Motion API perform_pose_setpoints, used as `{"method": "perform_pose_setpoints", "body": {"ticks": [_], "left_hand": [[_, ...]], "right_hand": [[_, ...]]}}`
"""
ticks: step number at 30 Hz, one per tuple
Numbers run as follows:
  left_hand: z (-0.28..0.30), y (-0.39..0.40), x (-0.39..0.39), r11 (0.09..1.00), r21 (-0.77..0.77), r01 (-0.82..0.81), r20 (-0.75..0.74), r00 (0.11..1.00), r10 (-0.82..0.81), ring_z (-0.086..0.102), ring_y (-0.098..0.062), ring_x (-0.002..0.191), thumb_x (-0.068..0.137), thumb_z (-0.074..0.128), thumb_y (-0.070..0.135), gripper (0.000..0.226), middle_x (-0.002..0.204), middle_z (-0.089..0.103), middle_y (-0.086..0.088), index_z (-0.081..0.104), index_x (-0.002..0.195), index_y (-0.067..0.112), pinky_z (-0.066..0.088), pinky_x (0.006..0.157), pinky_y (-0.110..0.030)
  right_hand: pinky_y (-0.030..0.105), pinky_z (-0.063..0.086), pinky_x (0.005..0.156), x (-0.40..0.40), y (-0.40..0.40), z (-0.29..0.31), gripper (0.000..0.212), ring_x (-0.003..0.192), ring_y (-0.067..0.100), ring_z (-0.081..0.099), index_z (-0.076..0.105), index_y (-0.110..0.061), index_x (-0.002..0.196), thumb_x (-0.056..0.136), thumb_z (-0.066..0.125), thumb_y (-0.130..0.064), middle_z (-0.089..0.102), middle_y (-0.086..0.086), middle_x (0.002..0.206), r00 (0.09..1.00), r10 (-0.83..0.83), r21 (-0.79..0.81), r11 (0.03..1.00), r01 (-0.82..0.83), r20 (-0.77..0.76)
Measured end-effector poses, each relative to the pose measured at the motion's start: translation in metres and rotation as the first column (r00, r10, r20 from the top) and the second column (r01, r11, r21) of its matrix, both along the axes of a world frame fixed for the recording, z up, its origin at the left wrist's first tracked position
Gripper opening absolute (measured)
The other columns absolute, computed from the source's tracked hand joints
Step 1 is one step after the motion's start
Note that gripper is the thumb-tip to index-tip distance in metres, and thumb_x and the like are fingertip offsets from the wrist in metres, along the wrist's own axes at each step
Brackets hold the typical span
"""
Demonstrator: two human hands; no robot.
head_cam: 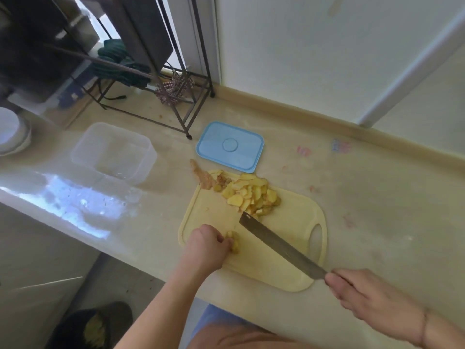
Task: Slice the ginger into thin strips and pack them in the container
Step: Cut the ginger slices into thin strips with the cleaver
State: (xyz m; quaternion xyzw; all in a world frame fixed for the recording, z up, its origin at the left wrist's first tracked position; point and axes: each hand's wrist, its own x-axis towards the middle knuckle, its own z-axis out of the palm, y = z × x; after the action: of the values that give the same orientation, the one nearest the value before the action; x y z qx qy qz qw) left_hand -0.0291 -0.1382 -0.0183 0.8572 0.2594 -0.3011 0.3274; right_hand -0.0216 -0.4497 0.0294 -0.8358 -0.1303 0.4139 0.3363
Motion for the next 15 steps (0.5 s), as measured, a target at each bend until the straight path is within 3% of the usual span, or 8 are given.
{"method": "perform_pose_setpoints", "body": {"ticks": [4,7,11,15], "left_hand": [[0.0,-0.003,-0.005,0.999,-0.026,-0.023,0.019,1.0,0.024,0.071,-0.027,0.067,0.097,0.061,0.036,0.04,0.067,0.073,-0.014,0.072,0.084,-0.001,0.06,0.07,-0.04],[0.001,0.0,-0.005,0.996,-0.063,-0.06,0.014,0.998,0.061,0.067,-0.021,0.056,0.096,0.063,0.035,0.039,0.065,0.072,-0.012,0.072,0.081,0.0,0.061,0.065,-0.034],[-0.002,-0.002,-0.005,0.993,-0.095,-0.07,0.024,0.997,0.072,0.061,-0.015,0.048,0.096,0.063,0.036,0.041,0.061,0.07,-0.01,0.07,0.078,0.0,0.057,0.058,-0.028],[-0.006,-0.011,-0.01,0.998,-0.054,-0.032,0.08,0.996,0.036,0.068,-0.026,0.066,0.095,0.061,0.032,0.035,0.068,0.071,-0.012,0.069,0.078,0.003,0.059,0.067,-0.04]], "right_hand": [[0.024,0.035,0.052,-0.026,0.033,-0.005,0.058,0.048,0.006,0.038,0.043,-0.016,0.064,0.087,0.031,-0.068,0.044,-0.007,0.051,0.994,-0.088,-0.003,0.996,0.088,0.071],[0.031,0.038,0.055,-0.033,0.049,-0.016,0.067,0.049,0.008,0.041,0.044,-0.017,0.062,0.083,0.023,-0.077,0.046,-0.002,0.053,0.986,-0.112,-0.055,0.991,0.119,0.124],[0.034,0.041,0.059,-0.034,0.063,-0.021,0.062,0.051,0.012,0.047,0.044,-0.017,0.061,0.082,0.021,-0.071,0.049,0.001,0.055,0.979,-0.106,-0.095,0.988,0.123,0.173],[0.032,0.042,0.06,-0.037,0.072,-0.026,0.066,0.053,0.012,0.051,0.045,-0.018,0.061,0.084,0.019,-0.074,0.051,0.002,0.054,0.991,-0.055,-0.064,0.996,0.063,0.124]]}}
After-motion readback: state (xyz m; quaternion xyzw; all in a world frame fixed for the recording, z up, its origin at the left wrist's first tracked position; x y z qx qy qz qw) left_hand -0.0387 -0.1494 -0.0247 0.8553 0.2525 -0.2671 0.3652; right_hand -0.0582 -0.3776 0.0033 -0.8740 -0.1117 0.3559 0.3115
